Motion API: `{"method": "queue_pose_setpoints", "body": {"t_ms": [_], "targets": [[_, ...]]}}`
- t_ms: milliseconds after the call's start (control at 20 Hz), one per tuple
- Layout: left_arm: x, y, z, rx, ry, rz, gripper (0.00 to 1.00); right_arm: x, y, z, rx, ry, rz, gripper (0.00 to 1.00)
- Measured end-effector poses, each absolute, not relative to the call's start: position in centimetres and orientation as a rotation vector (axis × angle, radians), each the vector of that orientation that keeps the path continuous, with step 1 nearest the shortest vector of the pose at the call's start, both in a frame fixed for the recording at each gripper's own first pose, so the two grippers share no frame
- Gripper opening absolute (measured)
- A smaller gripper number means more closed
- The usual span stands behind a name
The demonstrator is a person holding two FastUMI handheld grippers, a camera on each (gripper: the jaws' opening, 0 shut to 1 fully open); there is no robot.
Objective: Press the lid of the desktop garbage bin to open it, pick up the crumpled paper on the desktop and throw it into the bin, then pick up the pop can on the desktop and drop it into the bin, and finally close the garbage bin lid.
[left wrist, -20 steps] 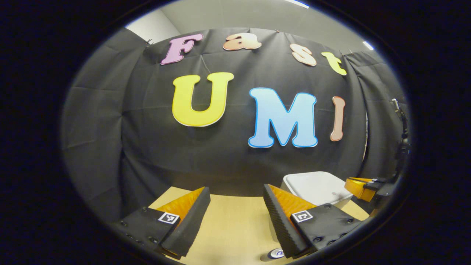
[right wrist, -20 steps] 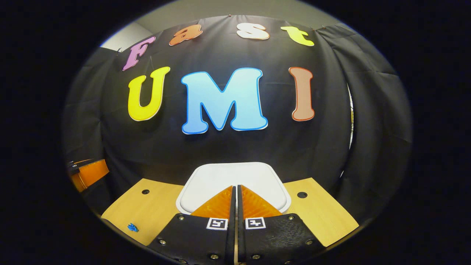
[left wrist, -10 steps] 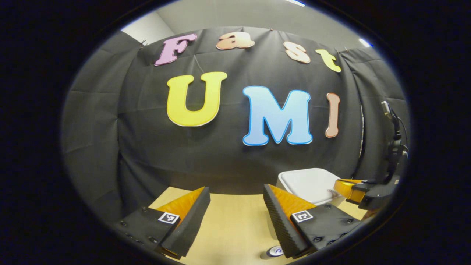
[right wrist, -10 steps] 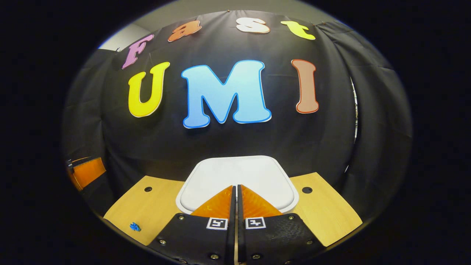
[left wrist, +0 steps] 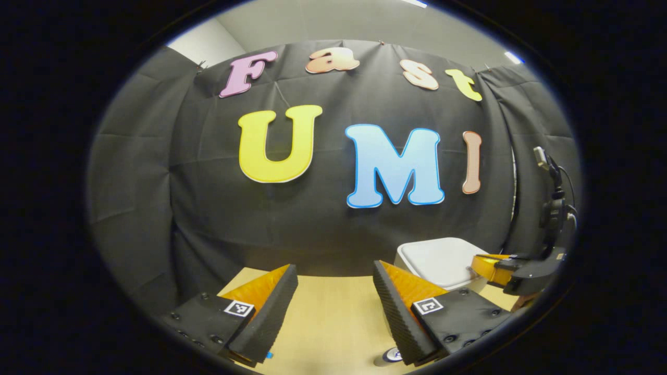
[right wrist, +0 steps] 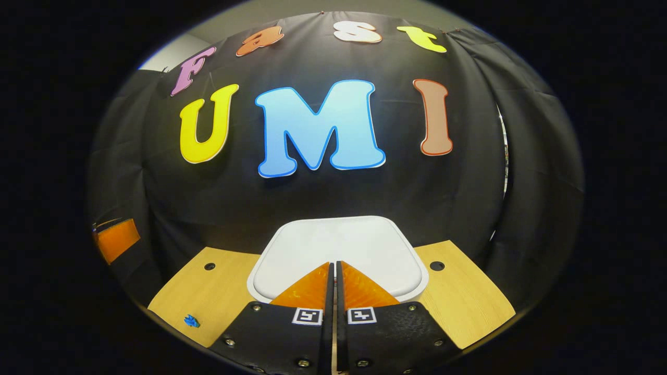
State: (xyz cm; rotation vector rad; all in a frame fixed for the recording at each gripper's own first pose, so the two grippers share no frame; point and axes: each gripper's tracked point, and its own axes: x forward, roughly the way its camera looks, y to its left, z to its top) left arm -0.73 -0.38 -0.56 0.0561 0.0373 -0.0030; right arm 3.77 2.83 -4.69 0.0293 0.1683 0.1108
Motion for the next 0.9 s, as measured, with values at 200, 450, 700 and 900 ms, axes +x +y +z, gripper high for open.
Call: {"method": "queue_pose_setpoints", "body": {"t_ms": [200, 450, 700, 900], "targets": [[-0.6, -0.1, -0.7, 0.054, 0.039, 0.004, 0.95, 4.0, 2.9, -5.2, 0.033, 0.177, 0.116, 0.03], [-0.4, -0.5, -1.0, 0.046, 0.047, -0.007, 0.96, 4.5, 3.0, -5.7, 0.067, 0.160, 0.140, 0.03], [-0.5, -0.8, -1.1, 0.043, 0.047, -0.012, 0.95, 4.5, 3.0, -5.3, 0.035, 0.151, 0.131, 0.03], [-0.7, -0.6, -0.9, 0.044, 0.042, -0.011, 0.96, 4.5, 2.8, -4.5, 0.051, 0.155, 0.137, 0.03]]}}
